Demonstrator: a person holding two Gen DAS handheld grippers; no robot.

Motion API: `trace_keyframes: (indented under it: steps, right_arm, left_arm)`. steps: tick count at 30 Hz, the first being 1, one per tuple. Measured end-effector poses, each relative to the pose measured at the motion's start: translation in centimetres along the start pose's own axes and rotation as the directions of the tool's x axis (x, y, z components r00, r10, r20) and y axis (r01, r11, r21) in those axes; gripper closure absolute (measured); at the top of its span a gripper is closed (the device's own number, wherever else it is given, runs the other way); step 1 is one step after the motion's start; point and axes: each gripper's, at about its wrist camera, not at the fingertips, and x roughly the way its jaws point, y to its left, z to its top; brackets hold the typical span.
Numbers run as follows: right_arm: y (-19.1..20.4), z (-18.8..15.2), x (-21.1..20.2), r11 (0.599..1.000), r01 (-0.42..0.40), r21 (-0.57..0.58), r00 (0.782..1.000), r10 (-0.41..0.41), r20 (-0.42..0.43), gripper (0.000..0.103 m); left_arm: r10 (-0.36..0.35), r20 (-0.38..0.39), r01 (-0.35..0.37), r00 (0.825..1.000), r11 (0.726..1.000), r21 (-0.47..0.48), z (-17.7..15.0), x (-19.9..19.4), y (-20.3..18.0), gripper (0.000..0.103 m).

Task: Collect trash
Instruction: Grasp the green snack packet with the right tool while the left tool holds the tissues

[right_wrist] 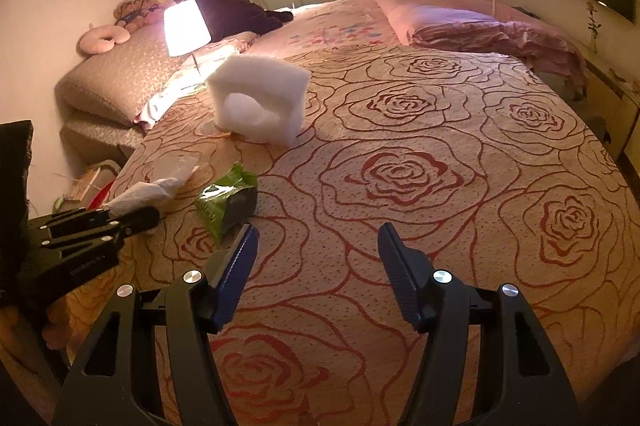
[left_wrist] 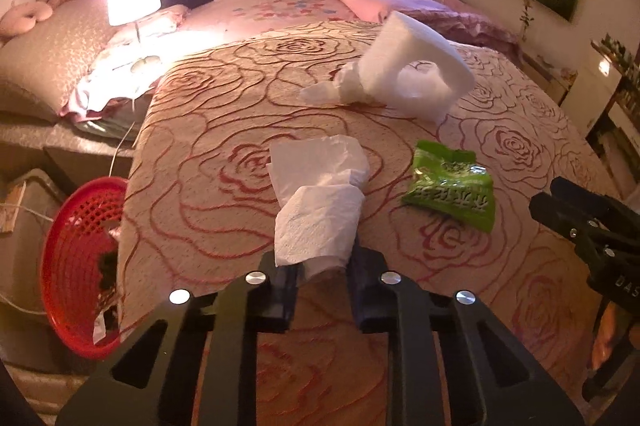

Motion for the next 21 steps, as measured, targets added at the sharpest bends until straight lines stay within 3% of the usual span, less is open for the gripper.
trace_keyframes:
  steps: [11,14,21]
  right_arm:
    - [2.0,-0.2,0.7,0.998,-0.045,-0.044,0.999,0.043,-0.029,0.042]
    - [2.8,0.0,1.1,0.996,-0.06,-0.059,0.998,0.058,-0.039,0.036]
    - [5.4,1.5,2.8,0.989,-0.072,-0.129,0.997,0.066,-0.045,0.034]
  left_arm:
    - [0.039,0.055,-0.034,0.998,0.995,-0.089,-1.3,-3.3,3.4,0.086]
    - [0.048,0.061,-0.041,0.997,0.993,-0.109,-1.5,-3.7,4.2,0.086]
    - [0.05,0.058,-0.042,0.997,0.99,-0.136,-2.2,-3.8,5.2,0.086]
